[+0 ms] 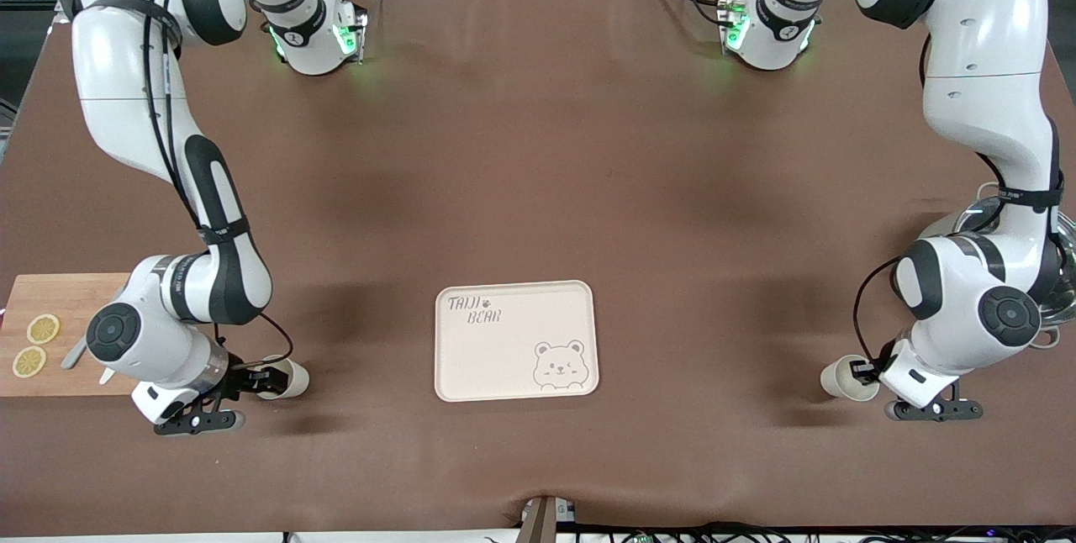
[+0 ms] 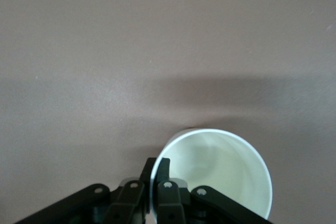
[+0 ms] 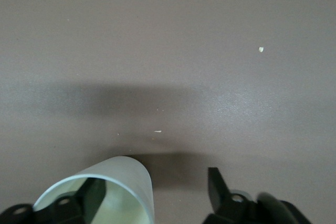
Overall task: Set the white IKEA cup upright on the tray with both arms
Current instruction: 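Lower both grippers around the white cups and close them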
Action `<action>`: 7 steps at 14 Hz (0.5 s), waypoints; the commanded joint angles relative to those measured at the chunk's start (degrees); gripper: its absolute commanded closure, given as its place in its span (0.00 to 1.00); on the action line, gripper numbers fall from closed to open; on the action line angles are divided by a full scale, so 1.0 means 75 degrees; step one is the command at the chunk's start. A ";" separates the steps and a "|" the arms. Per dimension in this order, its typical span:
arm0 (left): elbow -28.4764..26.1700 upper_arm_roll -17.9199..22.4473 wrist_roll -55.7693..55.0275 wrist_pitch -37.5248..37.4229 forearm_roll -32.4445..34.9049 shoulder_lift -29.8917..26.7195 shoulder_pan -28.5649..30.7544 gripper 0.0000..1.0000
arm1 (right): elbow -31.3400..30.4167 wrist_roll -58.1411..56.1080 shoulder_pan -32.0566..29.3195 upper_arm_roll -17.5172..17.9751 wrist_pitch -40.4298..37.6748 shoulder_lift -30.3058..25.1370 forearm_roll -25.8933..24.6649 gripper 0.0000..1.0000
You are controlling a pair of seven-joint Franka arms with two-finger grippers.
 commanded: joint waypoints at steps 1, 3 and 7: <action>-0.0064 0.0009 -0.0026 0.0073 -0.0115 -0.0188 -0.0024 1.00 | 0.0052 -0.0105 0.0000 0.0043 0.0041 0.0017 0.0067 0.47; -0.0052 0.0009 -0.0014 0.0061 -0.0115 -0.0386 -0.0012 1.00 | 0.0052 -0.0082 0.0011 0.0043 0.0029 0.0017 0.0067 0.60; 0.0181 0.0020 -0.0131 -0.0487 -0.0103 -0.0610 -0.0047 1.00 | 0.0052 -0.0117 0.0035 0.0043 0.0029 0.0017 0.0067 0.84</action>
